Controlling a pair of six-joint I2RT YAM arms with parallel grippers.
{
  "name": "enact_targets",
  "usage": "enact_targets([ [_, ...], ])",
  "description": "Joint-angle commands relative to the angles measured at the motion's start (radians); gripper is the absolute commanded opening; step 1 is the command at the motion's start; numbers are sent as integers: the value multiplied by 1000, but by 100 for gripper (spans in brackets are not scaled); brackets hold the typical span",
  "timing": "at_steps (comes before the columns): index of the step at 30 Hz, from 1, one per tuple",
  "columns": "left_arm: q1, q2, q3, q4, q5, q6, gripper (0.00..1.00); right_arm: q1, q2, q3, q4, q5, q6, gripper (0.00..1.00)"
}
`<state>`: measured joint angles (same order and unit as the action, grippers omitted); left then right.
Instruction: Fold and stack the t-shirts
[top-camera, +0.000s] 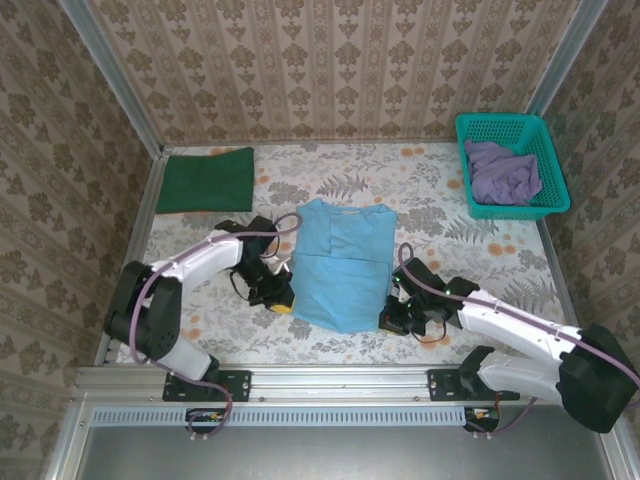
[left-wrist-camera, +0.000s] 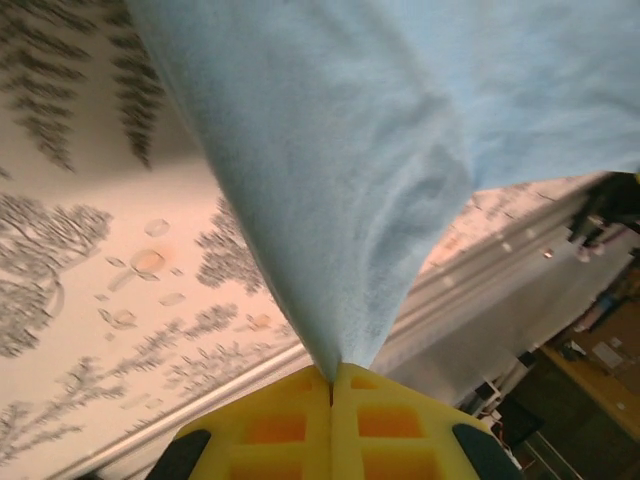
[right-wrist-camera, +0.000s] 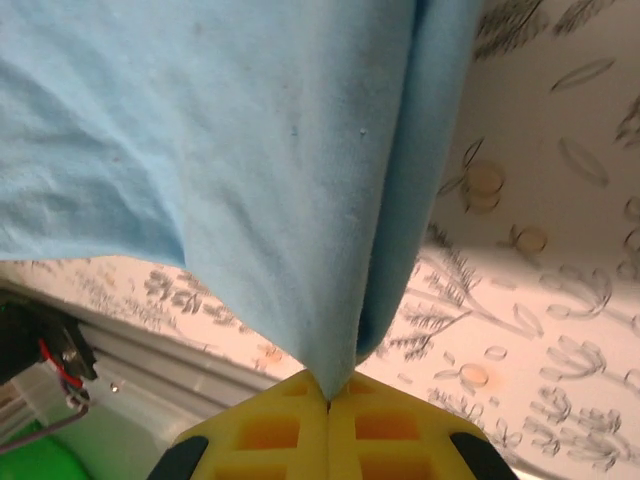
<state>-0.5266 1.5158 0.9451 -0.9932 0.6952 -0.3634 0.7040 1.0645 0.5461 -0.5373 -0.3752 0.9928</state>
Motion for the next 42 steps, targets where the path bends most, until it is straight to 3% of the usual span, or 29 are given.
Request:
enact_targets([
  [1, -9, -81, -37, -48, 80, -35, 0, 36, -48, -3, -81, -16, 63, 0],
  [9, 14, -148, -34, -52, 89, -65, 0, 29, -165, 43, -164, 17, 67, 0],
  [18, 63, -111, 142, 143, 63, -244, 0, -188, -178, 118, -71, 2, 91, 0],
  [27, 110, -19, 252, 276, 94, -334, 0, -272, -73, 195, 72, -8, 135, 0],
  [33, 148, 85, 334, 383, 100, -429, 0, -311, -6, 233, 184, 137, 253, 0],
  [42, 200, 321, 602, 380, 57, -467, 0, -423, 286, 425, 221, 144, 296, 0],
])
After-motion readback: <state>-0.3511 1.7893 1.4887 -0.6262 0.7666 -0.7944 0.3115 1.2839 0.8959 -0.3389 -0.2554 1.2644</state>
